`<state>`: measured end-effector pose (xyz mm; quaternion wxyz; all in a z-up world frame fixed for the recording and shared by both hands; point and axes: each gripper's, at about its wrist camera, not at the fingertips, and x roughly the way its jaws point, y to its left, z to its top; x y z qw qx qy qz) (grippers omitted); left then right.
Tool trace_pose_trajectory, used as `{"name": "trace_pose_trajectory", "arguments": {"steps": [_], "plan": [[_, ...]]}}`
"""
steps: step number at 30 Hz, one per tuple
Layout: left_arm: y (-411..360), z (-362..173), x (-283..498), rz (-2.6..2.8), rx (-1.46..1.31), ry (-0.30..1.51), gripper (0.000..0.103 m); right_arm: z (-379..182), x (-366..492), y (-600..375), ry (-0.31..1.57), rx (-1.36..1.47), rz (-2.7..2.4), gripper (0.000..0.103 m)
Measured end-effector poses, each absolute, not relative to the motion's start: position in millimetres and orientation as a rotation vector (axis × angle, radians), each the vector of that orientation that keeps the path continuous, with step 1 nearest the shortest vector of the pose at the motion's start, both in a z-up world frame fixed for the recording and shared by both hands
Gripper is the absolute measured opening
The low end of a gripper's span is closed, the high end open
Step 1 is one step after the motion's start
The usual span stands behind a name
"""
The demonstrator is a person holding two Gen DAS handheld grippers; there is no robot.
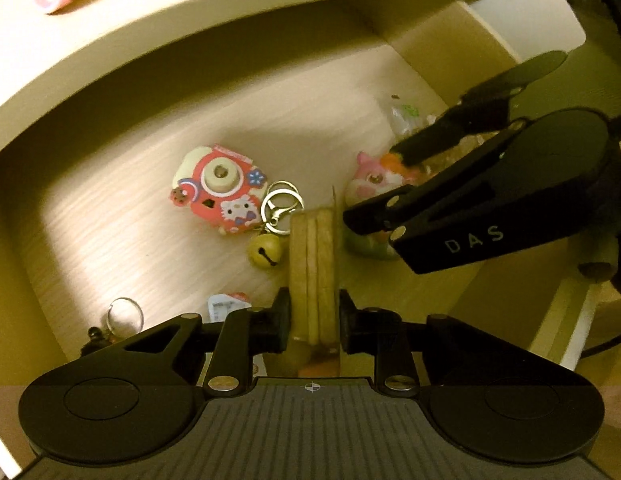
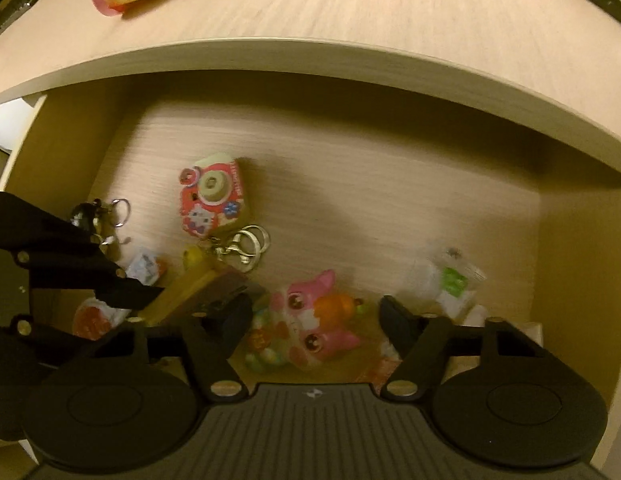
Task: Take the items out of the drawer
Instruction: 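Reach into the drawer and grasp the pink keychain card with the left tool, then lift the pink card onto the desktop with the left tool while the right tool grasps the pink cat toy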
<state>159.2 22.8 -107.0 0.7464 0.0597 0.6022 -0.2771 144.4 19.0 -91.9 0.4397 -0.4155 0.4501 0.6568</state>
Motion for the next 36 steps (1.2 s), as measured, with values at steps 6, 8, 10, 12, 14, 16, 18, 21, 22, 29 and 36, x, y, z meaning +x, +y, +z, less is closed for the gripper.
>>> {"name": "trace_pose_trajectory", "arguments": {"steps": [6,8,10,12,14,16,18,21,22,29,36], "plan": [[28.3,-100.9,161.5,-0.620,0.109,1.295,0.026,-84.8,133.4,14.5,1.047,-1.074,1.656,0.051],[29.6,-98.6,160.6,-0.621,0.102,1.288,0.026,-83.7,134.8,13.9,1.049,-1.066,1.654,0.048],[30.8,-95.5,158.7,-0.622,0.096,1.280,0.026,-81.4,137.2,11.8,1.052,-1.049,1.652,0.043],[31.6,-92.9,156.7,-0.623,0.089,1.271,0.026,-77.8,139.1,8.7,1.053,-1.035,1.653,0.043],[31.7,-91.6,155.0,-0.619,0.084,1.266,0.026,-76.0,139.7,4.8,1.043,-1.034,1.656,0.043],[31.6,-90.4,152.8,-0.612,0.081,1.263,0.026,-76.4,140.6,2.3,1.036,-1.038,1.652,0.043],[30.1,-88.4,155.1,-0.606,0.073,1.260,0.026,-77.5,143.0,0.5,1.036,-1.039,1.648,0.042],[28.6,-94.6,144.7,-0.600,0.065,1.250,0.026,-74.5,146.6,-2.9,1.037,-1.026,1.650,0.042],[28.6,-91.9,146.0,-0.597,0.065,1.248,0.026,-75.2,144.8,-3.6,1.034,-1.023,1.653,0.042],[39.2,-87.6,143.9,-0.584,0.065,1.234,0.026,-61.6,148.9,-7.4,1.006,-0.996,1.674,0.042],[46.3,-66.7,134.3,-0.576,0.053,1.190,0.026,-54.9,146.9,-19.1,0.988,-0.990,1.689,0.041]]}}
